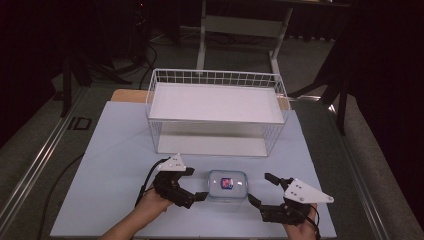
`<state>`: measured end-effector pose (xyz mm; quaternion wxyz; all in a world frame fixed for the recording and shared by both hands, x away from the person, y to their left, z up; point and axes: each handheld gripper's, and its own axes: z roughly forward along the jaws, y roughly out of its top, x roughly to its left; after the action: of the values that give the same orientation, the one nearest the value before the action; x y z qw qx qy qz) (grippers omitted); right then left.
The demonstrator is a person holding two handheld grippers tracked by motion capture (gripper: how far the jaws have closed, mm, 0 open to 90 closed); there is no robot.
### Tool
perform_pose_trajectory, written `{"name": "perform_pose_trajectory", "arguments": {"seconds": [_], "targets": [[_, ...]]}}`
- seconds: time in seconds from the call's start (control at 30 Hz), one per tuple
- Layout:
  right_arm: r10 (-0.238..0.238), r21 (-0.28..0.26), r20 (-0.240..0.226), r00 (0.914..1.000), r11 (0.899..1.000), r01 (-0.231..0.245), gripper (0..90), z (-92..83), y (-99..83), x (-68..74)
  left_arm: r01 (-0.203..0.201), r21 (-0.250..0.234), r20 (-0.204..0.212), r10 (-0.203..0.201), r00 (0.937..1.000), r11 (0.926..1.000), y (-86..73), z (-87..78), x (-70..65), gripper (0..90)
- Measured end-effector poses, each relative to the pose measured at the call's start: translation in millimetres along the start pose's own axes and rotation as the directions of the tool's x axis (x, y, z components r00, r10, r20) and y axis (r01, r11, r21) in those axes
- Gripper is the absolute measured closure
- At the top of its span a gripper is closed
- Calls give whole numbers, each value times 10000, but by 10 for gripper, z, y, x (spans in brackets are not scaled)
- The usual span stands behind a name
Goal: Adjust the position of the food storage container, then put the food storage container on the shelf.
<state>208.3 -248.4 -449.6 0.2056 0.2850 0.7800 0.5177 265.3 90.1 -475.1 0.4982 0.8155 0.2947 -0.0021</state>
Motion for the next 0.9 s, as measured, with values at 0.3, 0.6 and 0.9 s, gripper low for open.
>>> {"name": "perform_pose_trajectory", "arguments": {"seconds": [0.3, 0.6, 0.9], "targets": [[1233, 1195, 294, 9919, 9848, -1260, 114, 140, 75, -177, 1102, 360, -118, -1098, 9939, 9933, 29, 187, 105, 38], [3701, 1998, 326, 9284, 9078, -3689, 111, 384, 8, -422, 2488, 535, 116, -2497, 9682, 9671, -27, 407, 241, 38], [6071, 3510, -50, 7946, 7451, -5671, 135, 654, -225, -575, 4643, 1263, 244, -4707, 8820, 8766, -163, 587, 383, 40]]}}
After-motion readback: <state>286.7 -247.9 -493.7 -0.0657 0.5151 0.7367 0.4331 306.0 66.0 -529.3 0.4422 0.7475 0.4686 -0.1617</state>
